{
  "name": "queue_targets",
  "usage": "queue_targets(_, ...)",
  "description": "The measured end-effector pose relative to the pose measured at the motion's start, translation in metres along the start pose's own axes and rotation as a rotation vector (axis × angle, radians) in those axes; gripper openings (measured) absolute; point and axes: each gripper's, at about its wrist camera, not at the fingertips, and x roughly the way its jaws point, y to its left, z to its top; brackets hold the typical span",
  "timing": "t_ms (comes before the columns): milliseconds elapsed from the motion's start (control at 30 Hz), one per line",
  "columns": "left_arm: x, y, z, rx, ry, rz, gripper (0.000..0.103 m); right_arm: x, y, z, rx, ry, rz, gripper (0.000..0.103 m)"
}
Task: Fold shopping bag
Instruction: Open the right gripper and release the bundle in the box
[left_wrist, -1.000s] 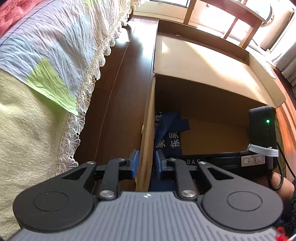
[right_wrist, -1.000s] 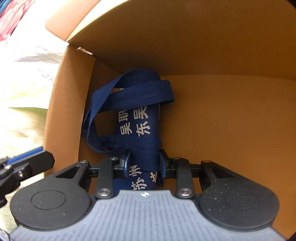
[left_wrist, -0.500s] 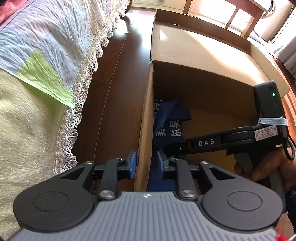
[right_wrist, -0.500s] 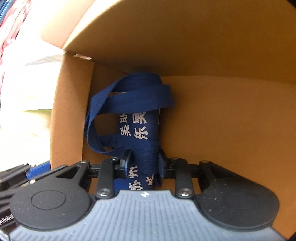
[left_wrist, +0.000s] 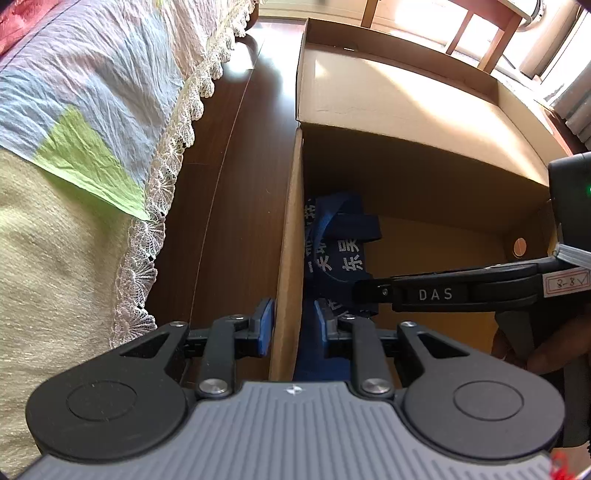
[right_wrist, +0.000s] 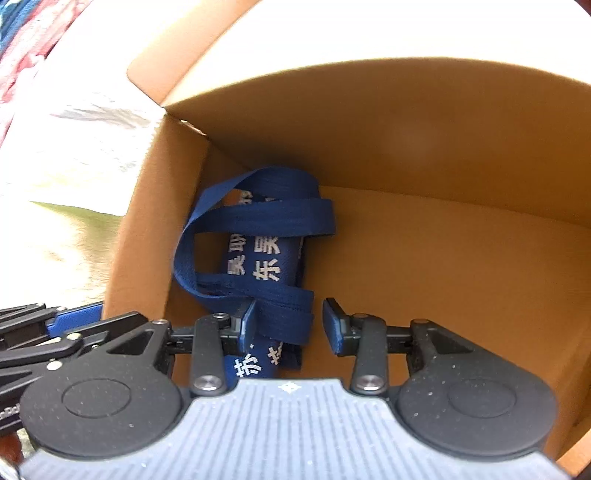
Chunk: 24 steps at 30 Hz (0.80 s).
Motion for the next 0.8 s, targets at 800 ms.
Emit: queue_targets(800,-0.016,0.002,-0.009,0.011,-0.026,0.025,0.032,-0.052,-0.083,-0.093,-0.011,-0.073,0.002,0.036)
